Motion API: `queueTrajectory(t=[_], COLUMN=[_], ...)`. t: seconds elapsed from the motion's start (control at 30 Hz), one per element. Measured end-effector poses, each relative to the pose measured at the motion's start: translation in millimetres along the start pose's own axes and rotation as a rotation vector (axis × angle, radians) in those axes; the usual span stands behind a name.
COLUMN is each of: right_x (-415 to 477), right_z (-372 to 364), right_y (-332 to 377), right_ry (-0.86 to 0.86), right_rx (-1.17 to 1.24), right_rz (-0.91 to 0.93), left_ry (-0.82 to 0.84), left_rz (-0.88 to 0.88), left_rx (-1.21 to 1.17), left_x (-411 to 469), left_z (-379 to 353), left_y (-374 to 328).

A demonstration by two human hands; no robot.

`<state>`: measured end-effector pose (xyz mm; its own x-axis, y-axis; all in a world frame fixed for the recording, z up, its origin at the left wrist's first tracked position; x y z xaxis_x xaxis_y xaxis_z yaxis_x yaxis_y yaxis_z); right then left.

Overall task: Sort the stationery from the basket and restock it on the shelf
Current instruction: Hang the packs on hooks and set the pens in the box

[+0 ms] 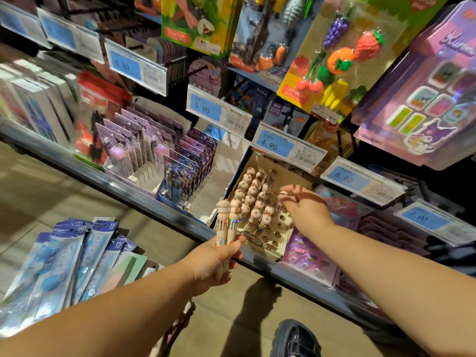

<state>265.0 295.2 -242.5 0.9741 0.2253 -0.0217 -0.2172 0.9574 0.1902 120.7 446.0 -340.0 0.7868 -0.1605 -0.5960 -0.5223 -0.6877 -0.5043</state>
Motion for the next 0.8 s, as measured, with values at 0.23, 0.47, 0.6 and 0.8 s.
queueTrajectory(t=[0.23,0.47,0.6,0.8], right_x=[11.4,19.3,16.9,6.5], right_z=[-4.8,-20.4,-26.6,-19.4], right_y=[4.5,4.7,2.5,11.1], right_ry=[0.034,0.175,0.238,0.227], right_rx=[-0.053,-0.186,-0.122,-0.098], right_rz=[-0.009,-0.033,-0.057,-0.031], left_ry=[-0.005,0.006,0.011,0.061], left_rz=[-0.004,0.000,0.001,0.024], left_rx=[0.001,0.002,0.014,0.063], left_x=[3.4,4.4,4.7,4.6], left_z=[6.6,9.7,10.2,5.7], left_y=[-5.5,-6.9,-7.8,-6.8])
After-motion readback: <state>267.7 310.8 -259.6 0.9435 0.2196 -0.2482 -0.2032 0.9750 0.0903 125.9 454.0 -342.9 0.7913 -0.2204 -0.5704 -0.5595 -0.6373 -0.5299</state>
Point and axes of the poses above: each hand's wrist, its own x-axis towards the middle knuckle, its own z-axis out of the back of the hand, y = z × x, the point moved 5 cm from there along x, towards the middle knuckle, and after that the axes turned 15 degrees about -x, right-handed, at the moved point
